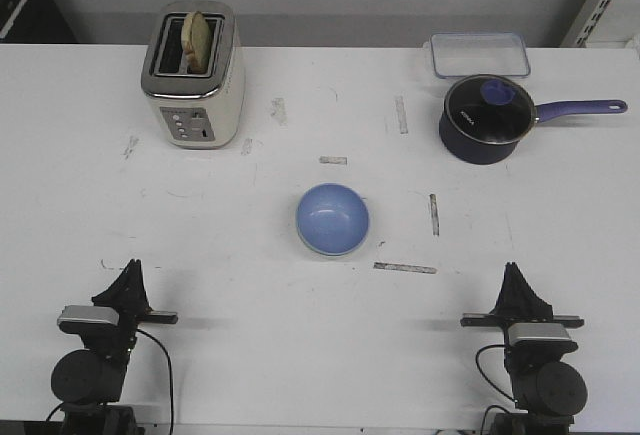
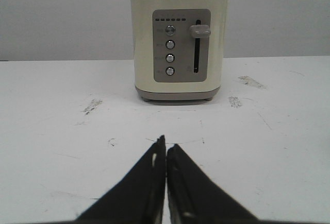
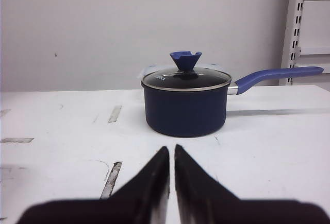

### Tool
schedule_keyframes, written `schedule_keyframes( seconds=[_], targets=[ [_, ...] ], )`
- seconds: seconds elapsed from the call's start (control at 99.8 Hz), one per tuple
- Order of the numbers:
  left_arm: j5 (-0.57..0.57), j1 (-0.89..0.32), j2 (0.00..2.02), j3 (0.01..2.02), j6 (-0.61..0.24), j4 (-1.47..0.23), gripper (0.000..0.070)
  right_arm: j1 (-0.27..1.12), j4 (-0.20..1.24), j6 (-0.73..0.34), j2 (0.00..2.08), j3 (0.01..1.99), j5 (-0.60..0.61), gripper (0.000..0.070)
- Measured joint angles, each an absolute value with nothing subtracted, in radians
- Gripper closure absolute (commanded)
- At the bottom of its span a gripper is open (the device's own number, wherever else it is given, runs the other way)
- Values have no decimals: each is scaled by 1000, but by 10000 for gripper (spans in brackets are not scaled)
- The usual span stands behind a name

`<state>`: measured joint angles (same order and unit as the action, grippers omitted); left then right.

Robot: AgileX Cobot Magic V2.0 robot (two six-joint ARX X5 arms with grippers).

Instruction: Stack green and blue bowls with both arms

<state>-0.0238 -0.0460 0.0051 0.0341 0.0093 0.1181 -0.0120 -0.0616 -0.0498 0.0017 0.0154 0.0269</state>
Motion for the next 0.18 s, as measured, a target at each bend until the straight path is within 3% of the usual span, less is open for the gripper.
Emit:
schedule_keyframes(
  seconds=[0.18],
  targets=[
    [-24, -46, 5, 34, 9, 118, 698, -12, -62, -50, 2, 15, 27, 688]
  ],
)
